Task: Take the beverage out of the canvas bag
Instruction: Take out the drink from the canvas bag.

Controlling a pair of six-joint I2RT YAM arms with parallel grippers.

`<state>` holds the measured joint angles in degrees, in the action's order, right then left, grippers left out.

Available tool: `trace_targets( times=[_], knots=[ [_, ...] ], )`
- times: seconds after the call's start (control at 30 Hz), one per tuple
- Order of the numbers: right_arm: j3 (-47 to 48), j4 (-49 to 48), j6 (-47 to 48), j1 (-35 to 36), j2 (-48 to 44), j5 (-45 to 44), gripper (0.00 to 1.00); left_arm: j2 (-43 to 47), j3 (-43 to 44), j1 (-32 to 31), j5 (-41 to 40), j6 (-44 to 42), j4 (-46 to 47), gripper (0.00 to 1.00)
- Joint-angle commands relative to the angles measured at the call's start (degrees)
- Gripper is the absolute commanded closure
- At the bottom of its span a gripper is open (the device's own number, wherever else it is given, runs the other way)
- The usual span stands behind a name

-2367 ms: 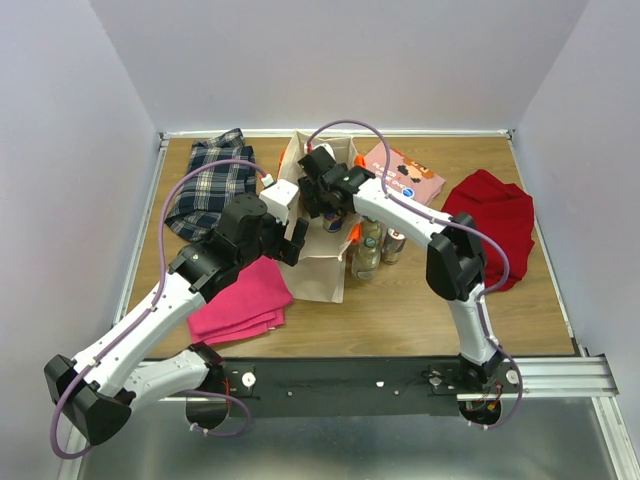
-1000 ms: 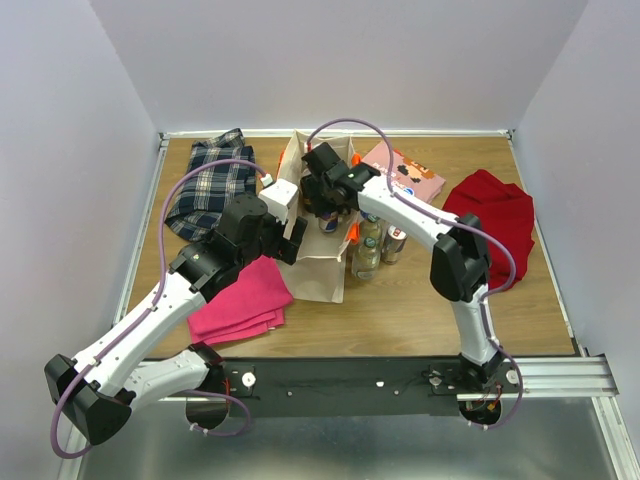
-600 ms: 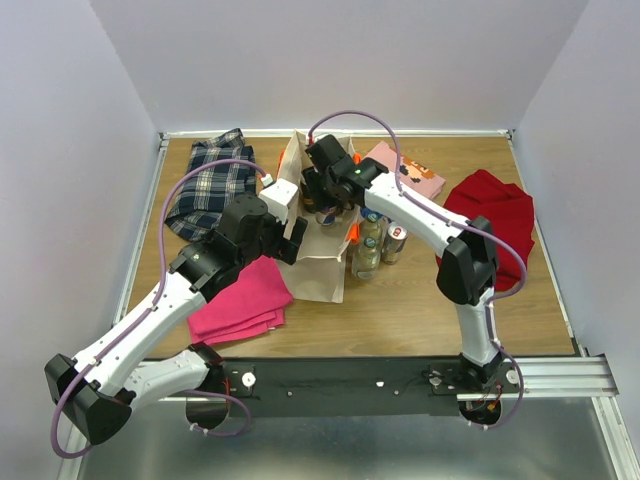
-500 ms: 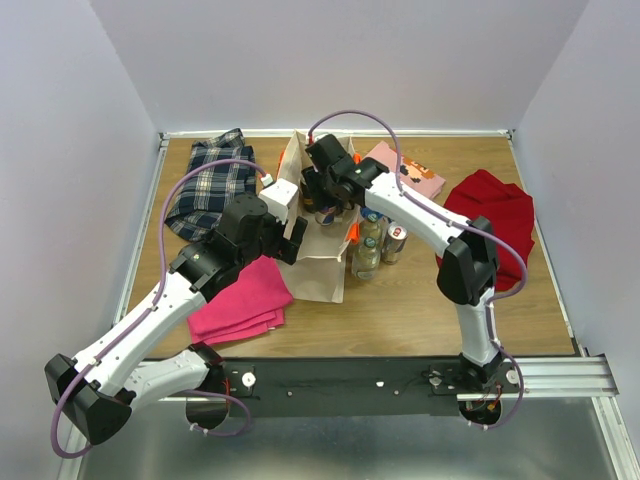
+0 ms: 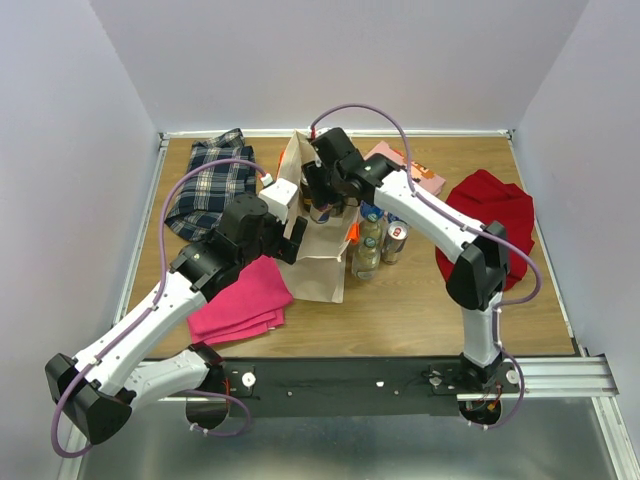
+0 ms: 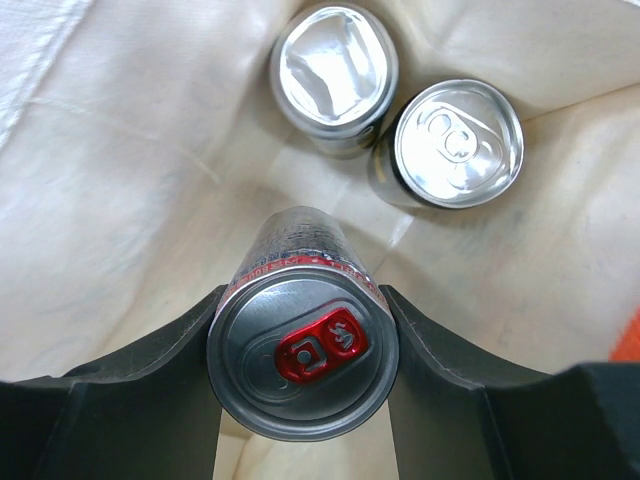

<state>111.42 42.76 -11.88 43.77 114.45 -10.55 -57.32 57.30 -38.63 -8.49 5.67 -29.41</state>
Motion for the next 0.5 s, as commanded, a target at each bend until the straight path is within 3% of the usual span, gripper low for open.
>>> trace_targets(
  times=[0.0,0.47],
  knots=[
    [1.79,-0.49,0.98,0.09,-4.76,2.64,0.99,-0.69,0.71,0.05,-2.23,1.09,0.4,0.01],
    [-0.85,-0.05,0.19,0.09,-10.21,5.09,0.99,-0.78,3.08,0.05,-2.76,3.2,0.14,0.01]
  ],
)
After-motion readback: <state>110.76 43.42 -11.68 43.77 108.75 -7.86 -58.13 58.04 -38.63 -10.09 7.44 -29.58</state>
